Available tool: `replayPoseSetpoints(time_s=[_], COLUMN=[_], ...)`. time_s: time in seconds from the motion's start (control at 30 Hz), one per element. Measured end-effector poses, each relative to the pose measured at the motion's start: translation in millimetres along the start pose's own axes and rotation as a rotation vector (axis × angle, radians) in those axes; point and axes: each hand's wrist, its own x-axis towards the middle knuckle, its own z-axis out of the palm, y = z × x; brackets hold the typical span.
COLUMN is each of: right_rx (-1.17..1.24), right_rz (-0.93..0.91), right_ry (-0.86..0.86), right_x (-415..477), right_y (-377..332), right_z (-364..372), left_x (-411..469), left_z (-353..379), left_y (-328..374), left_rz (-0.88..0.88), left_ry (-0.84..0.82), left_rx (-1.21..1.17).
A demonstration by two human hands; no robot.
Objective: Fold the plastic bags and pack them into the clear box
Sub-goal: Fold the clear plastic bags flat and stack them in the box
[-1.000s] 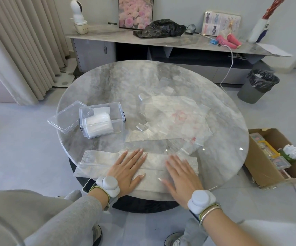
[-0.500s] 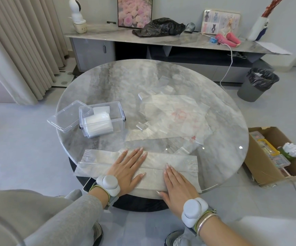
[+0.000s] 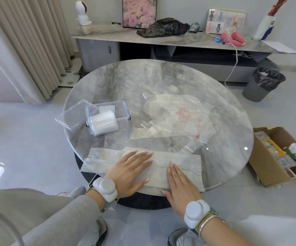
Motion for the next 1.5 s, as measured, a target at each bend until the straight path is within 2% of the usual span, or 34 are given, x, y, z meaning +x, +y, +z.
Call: replayPoseSetpoints(time_s=[0.13,0.27,0.5,0.6,0.73,0.97,1.3,1.5], right_rx=[-0.028,-0.059,-0.115,-0.066,0.011,0.207,0.21,0.321], right_rz=[-0.044,-0.048,-0.086,-0.117,-0.153,-0.007,0.102,0.242], right_ry=[0.114,0.118,0.116,0.122,0.187,0.155,0.103,0.079], right_x=[-2,-2,-4,-6,-5,20,60,65], right_y=[-2,-3,3,5,12,38,45,48], right_z=[-3,-4,-3,-14,-30,-59,-69,-52], left_x=[-12,-16,-15,-16,-11,9,24,24], left_z=[5,10,11,10,-1,-8,-4,1], left_y=[1,-4,0,2,8,0,-22,-14], left_rz=[0.159,0.248,0.256,0.199,-0.008,-0.295,-0.376,-0.281], left_ry=[0.085,0.167,0.179,0.173,0.13,0.099,0.198,0.195], left_rx=[0.057,0.123,0.128,0.068,-0.12,-0.196,0.057,0.049])
